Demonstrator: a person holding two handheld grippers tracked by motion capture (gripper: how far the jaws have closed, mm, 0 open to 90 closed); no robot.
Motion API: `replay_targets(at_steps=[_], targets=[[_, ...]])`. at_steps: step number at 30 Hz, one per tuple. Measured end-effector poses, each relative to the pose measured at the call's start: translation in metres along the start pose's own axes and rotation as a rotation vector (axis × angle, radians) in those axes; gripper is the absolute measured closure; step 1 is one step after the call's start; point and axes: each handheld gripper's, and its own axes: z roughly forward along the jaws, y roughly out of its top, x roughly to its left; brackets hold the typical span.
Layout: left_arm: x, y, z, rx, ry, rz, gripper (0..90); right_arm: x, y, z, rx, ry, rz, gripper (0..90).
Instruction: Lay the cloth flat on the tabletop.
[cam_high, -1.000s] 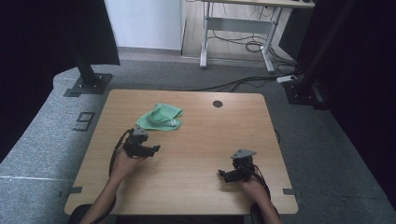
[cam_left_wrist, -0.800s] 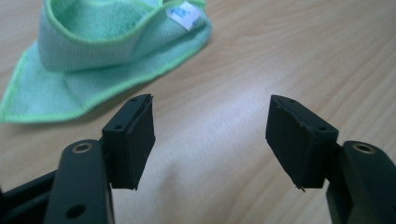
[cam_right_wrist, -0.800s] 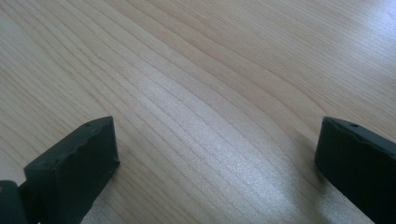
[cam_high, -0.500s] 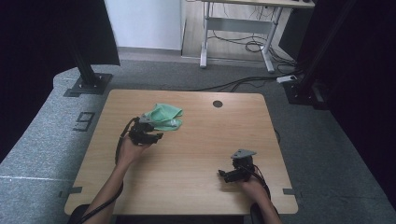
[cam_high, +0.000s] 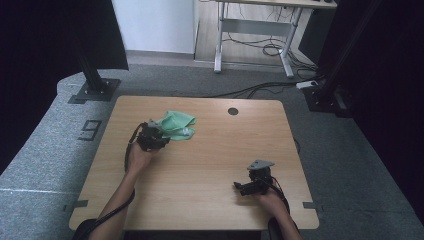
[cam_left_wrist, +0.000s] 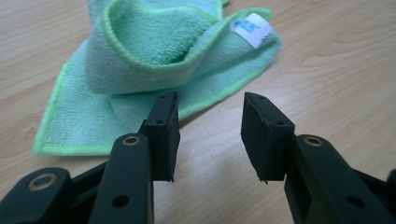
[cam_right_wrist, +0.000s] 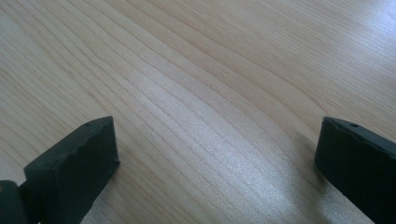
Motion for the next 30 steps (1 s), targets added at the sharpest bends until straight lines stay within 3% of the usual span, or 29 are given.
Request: replay_targets(at_steps=[7,20,30], targets=[[0.01,0.007,0.015,0.036,0.044,-0.006,57.7,0.0,0.0,0.0,0.0,0.0,0.0,0.0],[0.018,0.003,0.037,0.075,0.06,-0.035,59.7,0.0,0.0,0.0,0.0,0.0,0.0,0.0],[0.017,-0.002,0.033,0.067,0.054,-0.046,77.1,0.0,0.0,0.0,0.0,0.0,0.0,0.0]])
